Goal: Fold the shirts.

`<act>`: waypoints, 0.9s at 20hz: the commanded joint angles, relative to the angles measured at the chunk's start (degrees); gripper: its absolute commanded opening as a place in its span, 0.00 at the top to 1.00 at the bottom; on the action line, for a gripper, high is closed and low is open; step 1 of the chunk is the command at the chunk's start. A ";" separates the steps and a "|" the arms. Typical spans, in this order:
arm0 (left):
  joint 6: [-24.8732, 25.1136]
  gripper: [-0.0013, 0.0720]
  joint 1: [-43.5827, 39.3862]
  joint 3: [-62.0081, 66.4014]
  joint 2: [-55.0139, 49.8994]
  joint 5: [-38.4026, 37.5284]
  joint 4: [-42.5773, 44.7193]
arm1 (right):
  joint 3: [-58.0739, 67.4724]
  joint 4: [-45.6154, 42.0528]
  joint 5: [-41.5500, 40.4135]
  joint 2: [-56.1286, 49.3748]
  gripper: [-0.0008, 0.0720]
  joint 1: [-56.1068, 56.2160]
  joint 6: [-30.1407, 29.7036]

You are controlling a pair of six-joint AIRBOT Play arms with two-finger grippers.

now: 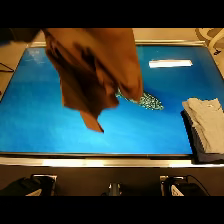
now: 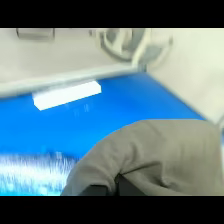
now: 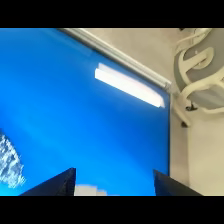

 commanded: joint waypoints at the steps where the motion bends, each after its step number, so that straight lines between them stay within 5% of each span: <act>1: 0.39 0.95 -5.42 -15.08 0.31 -3.15 -0.15 | -0.42 1.40 14.43 0.39 0.31 -0.02 0.26; 5: -2.73 0.95 -12.11 -43.19 -5.75 7.65 -2.51 | -8.37 6.29 16.33 -5.51 0.31 -0.02 0.70; 7: -15.74 0.92 -13.49 -51.80 -9.75 14.86 -5.33 | -13.99 9.92 12.26 -8.87 0.31 0.00 1.70; 8: -20.48 0.67 -13.05 -52.83 -11.23 15.80 -6.93 | -16.70 12.41 9.68 -10.47 0.31 0.00 2.16; 9: -19.82 0.31 -12.04 -52.35 -11.76 14.99 -8.55 | -18.69 15.26 7.78 -11.96 0.31 0.00 2.19; 10: -15.08 0.13 -10.45 -50.62 -11.30 12.09 -8.96 | -20.44 18.56 6.32 -13.33 0.31 0.00 2.16; 12: -5.07 0.13 -5.86 -44.96 -8.87 2.32 -6.27 | -22.67 23.50 5.33 -15.34 0.29 0.00 2.12; 15: -2.56 0.13 2.93 -39.23 -1.64 -8.09 5.46 | -24.74 26.43 5.75 -16.98 0.22 0.00 -0.17; 18: -0.87 0.13 11.74 -43.15 3.32 -14.60 6.71 | -29.73 26.99 5.62 -16.98 0.12 0.00 -2.27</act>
